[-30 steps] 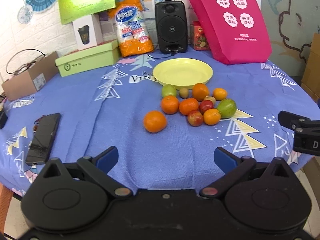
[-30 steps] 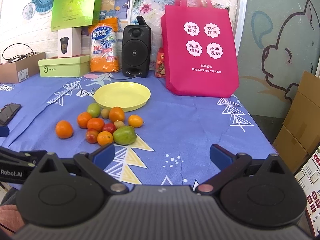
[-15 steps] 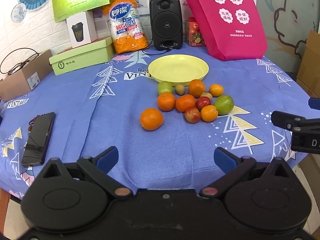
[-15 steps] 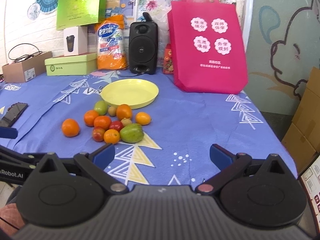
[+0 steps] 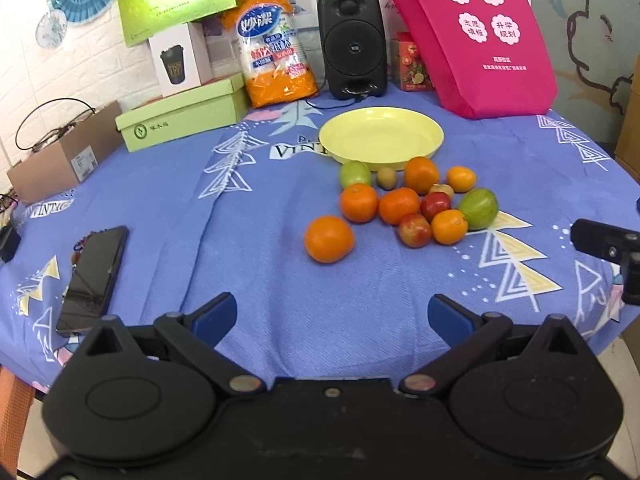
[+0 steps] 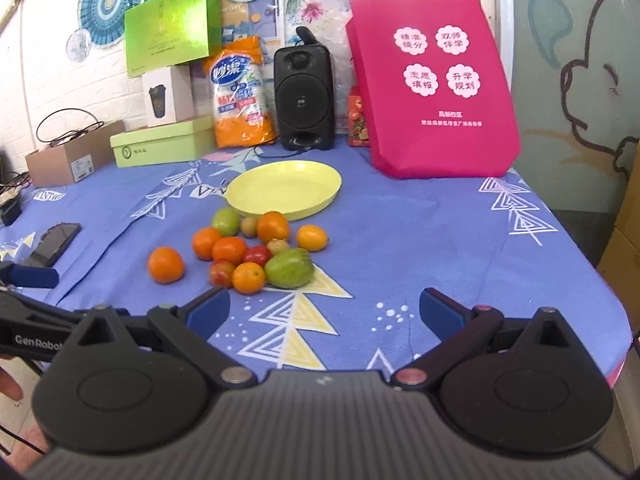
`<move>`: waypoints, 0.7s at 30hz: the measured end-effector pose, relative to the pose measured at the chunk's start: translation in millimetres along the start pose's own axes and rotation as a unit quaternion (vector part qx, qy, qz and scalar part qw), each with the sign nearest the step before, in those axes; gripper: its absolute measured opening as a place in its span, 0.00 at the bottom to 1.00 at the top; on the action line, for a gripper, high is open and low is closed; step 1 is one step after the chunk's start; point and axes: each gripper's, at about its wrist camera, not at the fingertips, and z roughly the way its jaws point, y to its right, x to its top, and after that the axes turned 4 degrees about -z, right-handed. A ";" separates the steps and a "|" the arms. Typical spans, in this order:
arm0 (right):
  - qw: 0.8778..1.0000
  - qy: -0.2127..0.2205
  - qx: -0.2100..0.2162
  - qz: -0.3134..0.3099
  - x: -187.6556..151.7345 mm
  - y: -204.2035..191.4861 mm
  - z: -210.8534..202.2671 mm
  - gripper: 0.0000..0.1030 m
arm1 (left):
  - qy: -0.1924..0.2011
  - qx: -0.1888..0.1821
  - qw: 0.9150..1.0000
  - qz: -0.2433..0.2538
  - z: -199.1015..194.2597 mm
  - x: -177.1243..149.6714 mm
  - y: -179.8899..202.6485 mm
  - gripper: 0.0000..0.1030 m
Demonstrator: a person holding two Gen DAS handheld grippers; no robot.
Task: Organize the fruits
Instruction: 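Move both tools toward the fruit pile beside the yellow plate, then grasp the large orange with the left tool while the right tool grasps the green mango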
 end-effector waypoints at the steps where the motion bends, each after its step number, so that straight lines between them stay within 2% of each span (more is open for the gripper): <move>1: 1.000 0.003 0.000 -0.010 0.1 -1.8 0.2 1.00 | 0.002 0.000 1.000 -0.001 2.0 0.5 -0.8 1.00; 7: 0.999 -0.009 0.022 -0.038 2.6 -8.7 9.1 1.00 | 0.026 0.030 0.999 -0.006 15.1 0.2 -5.9 1.00; 12: 0.998 -0.033 0.021 -0.046 2.8 -13.0 27.1 1.00 | -0.001 -0.016 1.000 -0.001 34.6 2.6 -11.9 1.00; 16: 0.997 -0.035 0.040 -0.062 0.9 -13.0 41.2 1.00 | 0.010 -0.007 1.000 0.029 46.5 2.4 -7.5 1.00; 21: 0.992 -0.019 0.028 -0.118 -0.3 -16.1 56.9 0.98 | 0.003 -0.040 0.999 0.025 66.0 10.3 -12.1 1.00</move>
